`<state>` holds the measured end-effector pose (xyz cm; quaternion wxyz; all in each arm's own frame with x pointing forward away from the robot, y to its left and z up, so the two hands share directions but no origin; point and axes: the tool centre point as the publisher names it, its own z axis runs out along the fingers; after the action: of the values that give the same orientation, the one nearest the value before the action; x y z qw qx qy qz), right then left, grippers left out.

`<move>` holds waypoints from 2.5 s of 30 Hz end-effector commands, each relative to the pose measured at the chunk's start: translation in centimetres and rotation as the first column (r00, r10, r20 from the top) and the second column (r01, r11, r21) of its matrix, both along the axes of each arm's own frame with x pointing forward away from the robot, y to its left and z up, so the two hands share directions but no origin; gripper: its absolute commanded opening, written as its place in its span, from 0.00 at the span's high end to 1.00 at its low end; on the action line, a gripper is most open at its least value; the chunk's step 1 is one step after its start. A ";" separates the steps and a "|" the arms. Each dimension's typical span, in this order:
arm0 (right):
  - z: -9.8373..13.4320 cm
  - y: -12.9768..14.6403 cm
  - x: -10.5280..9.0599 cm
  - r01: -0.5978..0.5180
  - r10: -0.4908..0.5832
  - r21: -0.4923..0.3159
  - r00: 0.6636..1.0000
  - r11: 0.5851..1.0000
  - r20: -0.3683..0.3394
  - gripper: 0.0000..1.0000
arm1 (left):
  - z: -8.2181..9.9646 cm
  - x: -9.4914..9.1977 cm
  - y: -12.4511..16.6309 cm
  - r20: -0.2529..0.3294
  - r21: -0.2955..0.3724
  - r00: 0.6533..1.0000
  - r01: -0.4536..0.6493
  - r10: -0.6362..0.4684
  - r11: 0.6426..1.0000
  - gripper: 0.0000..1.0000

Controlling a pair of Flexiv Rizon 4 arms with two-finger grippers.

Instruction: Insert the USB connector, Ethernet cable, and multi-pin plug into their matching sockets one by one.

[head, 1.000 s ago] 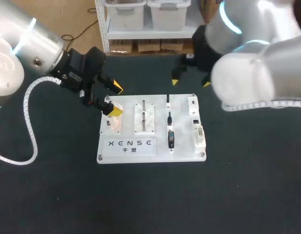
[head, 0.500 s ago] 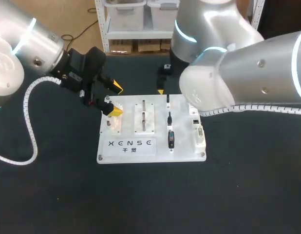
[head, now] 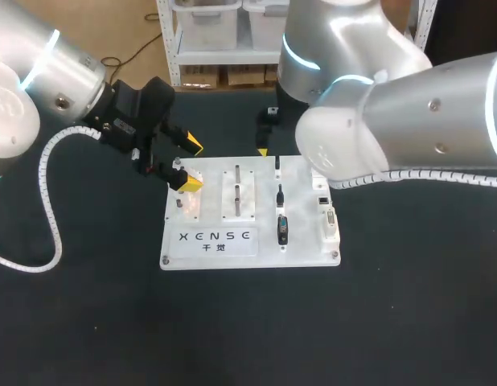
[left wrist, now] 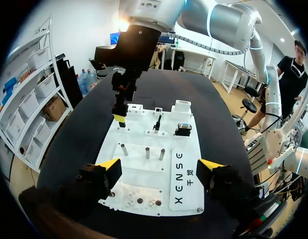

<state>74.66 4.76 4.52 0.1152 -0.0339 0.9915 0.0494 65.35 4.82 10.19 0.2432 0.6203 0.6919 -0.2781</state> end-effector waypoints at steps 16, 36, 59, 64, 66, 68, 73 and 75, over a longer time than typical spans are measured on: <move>-1.1 1.0 -0.1 0.039 -0.043 -0.089 0.998 0.995 -0.044 0.00 | 0.0 0.1 0.0 -0.002 0.003 1.000 0.002 -0.002 1.000 0.00; -2.9 1.8 -0.1 0.071 -0.082 -0.120 0.992 0.990 -0.092 0.53 | 0.0 0.1 0.0 -0.002 0.003 1.000 0.002 -0.002 1.000 0.00; -2.5 1.7 0.0 0.091 -0.101 -0.119 0.992 0.989 -0.078 1.00 | 0.0 0.1 0.0 -0.002 0.003 1.000 0.002 -0.002 1.000 0.00; -1.4 1.5 -0.2 0.081 -0.086 -0.104 0.995 0.991 -0.045 1.00 | 0.0 0.1 0.0 -0.002 0.003 1.000 0.002 -0.002 1.000 0.00; -0.9 1.5 -0.4 0.079 -0.082 -0.100 0.996 0.992 -0.027 1.00 | 0.0 0.1 0.0 -0.002 0.003 1.000 0.002 -0.002 1.000 0.00; -0.3 1.4 -0.5 0.074 -0.075 -0.099 0.997 0.992 -0.006 1.00 | 0.0 0.1 0.0 -0.002 0.003 1.000 0.002 -0.002 1.000 0.00; 0.9 0.7 -0.7 0.081 -0.079 -0.094 0.997 0.992 0.026 1.00 | 0.0 0.1 0.0 -0.002 0.003 1.000 0.002 -0.002 1.000 0.00; 1.2 -0.1 -0.7 0.089 -0.086 -0.097 0.996 0.991 0.036 1.00 | 0.0 0.1 0.0 -0.002 0.003 1.000 0.002 -0.002 1.000 0.00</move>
<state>75.10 5.91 5.19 0.1034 0.0012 0.9946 -0.0112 65.35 4.83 10.19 0.2432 0.6204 0.6918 -0.2781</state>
